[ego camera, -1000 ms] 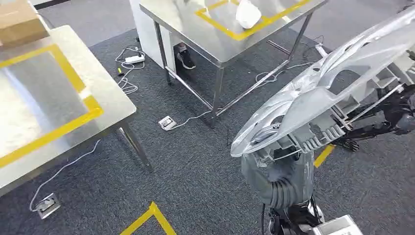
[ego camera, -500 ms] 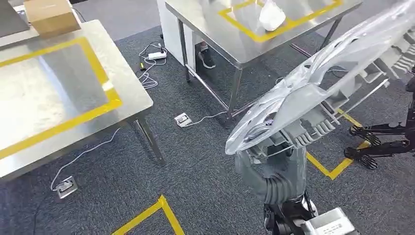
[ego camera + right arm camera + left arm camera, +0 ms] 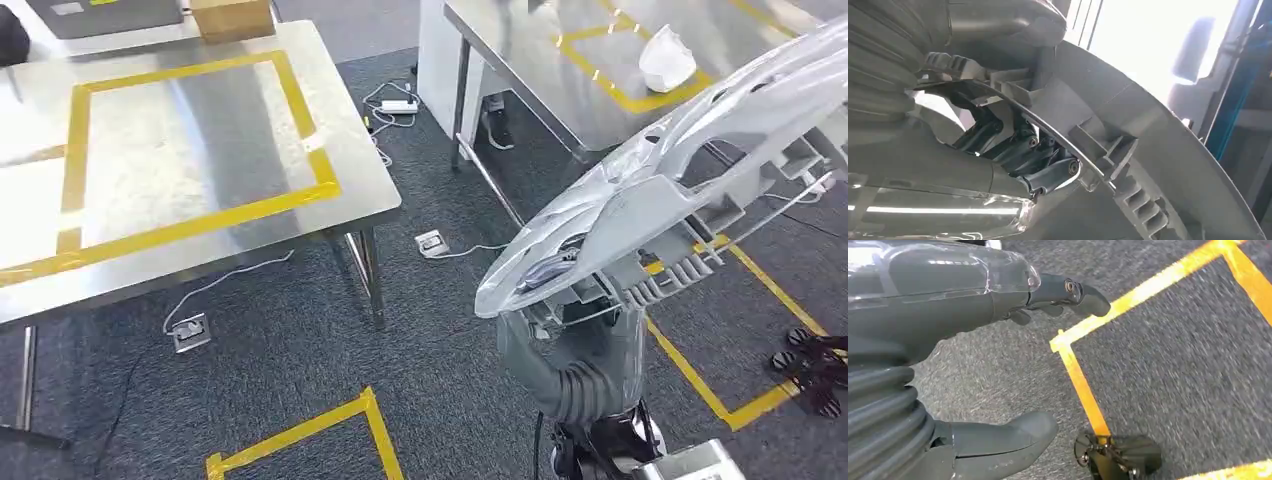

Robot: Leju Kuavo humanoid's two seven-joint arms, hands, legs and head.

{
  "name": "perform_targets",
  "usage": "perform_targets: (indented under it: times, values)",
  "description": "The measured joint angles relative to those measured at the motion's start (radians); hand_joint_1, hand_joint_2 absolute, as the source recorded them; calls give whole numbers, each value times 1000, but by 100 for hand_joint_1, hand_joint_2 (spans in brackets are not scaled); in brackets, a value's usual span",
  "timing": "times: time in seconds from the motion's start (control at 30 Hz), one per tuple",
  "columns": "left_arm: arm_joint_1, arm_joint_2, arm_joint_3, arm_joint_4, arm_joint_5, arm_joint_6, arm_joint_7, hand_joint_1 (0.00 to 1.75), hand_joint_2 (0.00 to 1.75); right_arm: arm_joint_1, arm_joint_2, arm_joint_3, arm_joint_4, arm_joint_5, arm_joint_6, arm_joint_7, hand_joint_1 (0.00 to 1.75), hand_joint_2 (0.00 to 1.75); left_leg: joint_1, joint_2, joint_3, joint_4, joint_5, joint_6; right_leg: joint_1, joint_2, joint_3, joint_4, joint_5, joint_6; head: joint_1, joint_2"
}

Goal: Take the parts from the cabinet and place them on the table.

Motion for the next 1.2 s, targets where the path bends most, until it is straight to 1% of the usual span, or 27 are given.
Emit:
perform_targets:
  times: [0.03,0.07,0.1,0.17,0.2,0.23,0.27,0.33,0.37,0.4,0.43,0.47,0.5,0.53,0.57,0.6,0.7,0.73,0.77,0.83,0.87,0.9,0.93,0.97,1.03,1.07,1.2]
  values:
    - [0,-5,0,0,0,0,0,0,175,0,0,-1,-2,0,0,-1,175,175,5,-10,-2,-1,2,1,9,51,25,-72,23,-20,-1,0]
    - [-2,-7,0,0,0,0,0,0,175,2,0,-4,-3,0,0,-1,175,175,0,-26,-7,0,5,-3,4,55,34,-88,21,-26,-11,0]
    - [-2,-8,0,0,0,0,-1,0,175,-1,0,-6,-5,0,0,-1,175,175,6,-33,-13,0,8,-8,11,48,38,-96,20,-25,-7,0]
    - [1,-8,0,0,0,0,-1,0,175,-9,0,-7,-6,0,0,-2,175,175,11,-52,-21,-5,17,-22,13,30,40,-108,18,-27,0,0]
    - [2,-6,0,0,0,0,-2,0,175,-14,0,-8,-6,0,0,-1,175,175,4,-54,-20,-5,16,-25,-2,12,49,-138,33,-20,4,0]
    - [3,-5,0,0,0,0,-2,0,175,-17,1,-8,-6,0,0,-1,175,175,-3,22,-29,9,0,-28,-1,2,59,-150,39,-13,-1,0]
    - [1,-5,0,0,0,1,-2,0,175,-17,2,-8,-9,0,0,-1,175,175,1,63,-51,54,-38,-37,-1,-8,61,-157,43,-18,-20,0]
    - [-1,-5,0,0,0,1,-2,0,175,-16,1,-10,-10,0,-1,-1,175,175,13,69,-115,194,-109,-50,0,-34,61,-156,43,-16,-26,0]
    - [0,-5,0,0,0,1,-2,0,175,-16,1,-10,-10,0,-1,-1,175,175,18,68,-139,247,-125,-57,-1,-47,61,-155,41,-15,-27,0]
    - [1,-4,0,-1,0,1,-2,0,175,-16,1,-9,-10,-2,-1,-1,175,175,21,68,-143,261,-120,-64,-2,-57,61,-154,39,-12,-32,0]
    - [2,-2,0,-2,0,1,-2,0,175,-17,1,-9,-10,-2,0,-1,175,175,24,70,-125,230,-91,-69,-4,-68,61,-150,37,-7,-36,0]
    - [2,0,0,-2,0,1,-2,0,175,-19,1,-9,-10,-2,0,-1,175,175,26,78,-87,163,-51,-74,-7,-78,61,-145,32,-1,-40,0]
    - [1,2,0,-2,0,2,-3,0,175,-21,2,-9,-10,-1,0,-1,175,175,27,100,-37,76,-10,-77,-9,-87,61,-135,25,6,-43,0]
    - [0,2,0,-2,0,2,-3,0,175,-24,2,-9,-11,-1,0,-1,175,175,26,144,-7,12,-5,-78,-9,-95,60,-123,16,14,-47,0]
    - [-1,2,0,-3,0,2,-3,0,175,-25,2,-11,-11,0,0,0,175,175,16,164,-1,9,-14,-62,0,-100,54,-112,7,23,-53,0]
    - [-1,2,0,-3,0,2,-3,0,175,-27,2,-15,-11,0,0,1,175,175,16,147,-4,11,-13,-40,0,-105,56,-110,6,27,-48,0]
    - [-1,4,0,-3,0,2,2,0,175,-27,3,-16,-15,-3,0,1,175,175,13,120,-11,9,-8,-19,-5,-126,60,-111,4,37,-45,0]
    - [-1,4,0,-3,0,2,3,0,175,-27,3,-18,-16,-4,0,1,175,175,17,108,-11,7,-5,-15,-9,-95,56,-100,-16,46,-42,0]
    - [-3,5,0,-3,0,2,6,0,175,-24,3,-19,-17,-5,0,0,175,175,18,97,-12,7,-4,-10,-12,-60,41,-61,-48,49,-35,0]
    - [-5,4,0,-3,0,2,6,0,175,-18,4,-23,-18,-6,0,-2,175,175,17,72,-16,7,0,-2,-11,-34,-27,99,-130,52,-20,0]
    - [-5,5,0,-3,0,2,6,0,175,-14,4,-23,-16,-9,0,-2,175,175,16,58,-17,7,1,0,-11,-32,-56,163,-150,52,-15,0]
    - [-4,5,0,-3,0,2,6,0,175,-12,4,-24,-16,-13,0,-3,175,175,15,52,-17,7,2,1,-11,-30,-68,188,-150,51,-11,0]
    - [-3,5,0,-3,0,2,6,0,175,-11,4,-24,-16,-19,0,-4,175,175,14,39,-17,7,2,3,-10,-30,-64,171,-122,46,-5,0]
    - [-2,6,0,-3,0,2,5,0,175,-11,5,-25,-16,-29,0,-12,175,175,13,30,-16,7,3,3,-10,-29,-44,121,-81,40,0,0]
    - [-2,5,0,-3,0,3,3,0,175,-12,6,-30,-17,-48,0,-32,175,175,10,19,-11,7,3,2,-6,-22,26,-44,12,20,9,0]
    - [-3,2,0,-3,0,3,7,0,175,-12,6,-32,-16,-53,0,-39,175,175,8,18,-13,7,4,-1,-1,-15,44,-82,6,11,5,0]
    - [-2,2,0,-3,0,3,10,0,175,-14,10,-33,-19,-57,0,-44,175,175,10,24,-20,1,15,-23,5,-16,46,-111,13,1,10,0]
